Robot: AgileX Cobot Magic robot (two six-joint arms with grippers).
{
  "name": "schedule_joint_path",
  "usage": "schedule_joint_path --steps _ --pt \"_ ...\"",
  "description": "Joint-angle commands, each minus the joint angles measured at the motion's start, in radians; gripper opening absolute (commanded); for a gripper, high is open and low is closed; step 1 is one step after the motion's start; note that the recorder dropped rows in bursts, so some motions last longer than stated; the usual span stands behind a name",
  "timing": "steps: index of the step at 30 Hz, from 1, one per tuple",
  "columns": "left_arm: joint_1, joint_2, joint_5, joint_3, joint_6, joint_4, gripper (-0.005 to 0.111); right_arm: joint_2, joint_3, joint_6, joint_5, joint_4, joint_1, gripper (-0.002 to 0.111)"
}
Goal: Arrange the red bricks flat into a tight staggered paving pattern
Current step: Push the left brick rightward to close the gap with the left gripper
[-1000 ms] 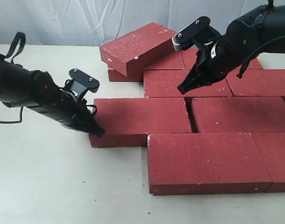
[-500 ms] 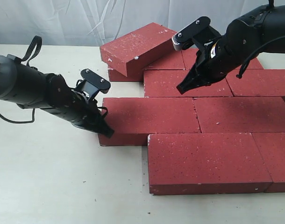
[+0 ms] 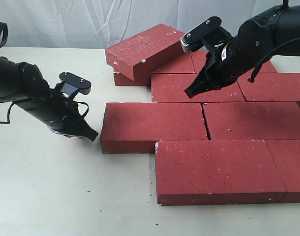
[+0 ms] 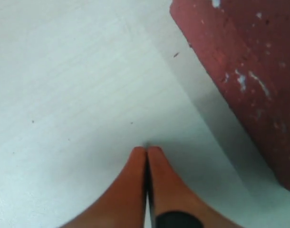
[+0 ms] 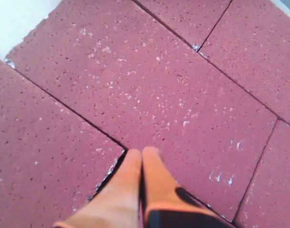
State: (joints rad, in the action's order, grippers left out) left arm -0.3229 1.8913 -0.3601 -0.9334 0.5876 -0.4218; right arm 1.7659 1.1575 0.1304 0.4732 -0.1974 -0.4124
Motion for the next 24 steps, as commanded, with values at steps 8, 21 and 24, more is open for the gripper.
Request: schedule_joint_path --steps 8,21,24 --pt "-0.09 -0.011 0.022 0.005 0.033 -0.112 0.0 -0.006 -0.005 -0.001 -0.015 0.005 0.005 -0.001" --pt "-0.078 -0.031 0.012 0.005 0.033 -0.1 0.0 -0.006 -0.005 -0.001 -0.017 0.007 0.005 -0.001" --pt "-0.08 -0.043 0.006 0.005 0.041 -0.174 0.0 -0.006 -0.005 -0.001 -0.017 0.007 0.005 -0.001"
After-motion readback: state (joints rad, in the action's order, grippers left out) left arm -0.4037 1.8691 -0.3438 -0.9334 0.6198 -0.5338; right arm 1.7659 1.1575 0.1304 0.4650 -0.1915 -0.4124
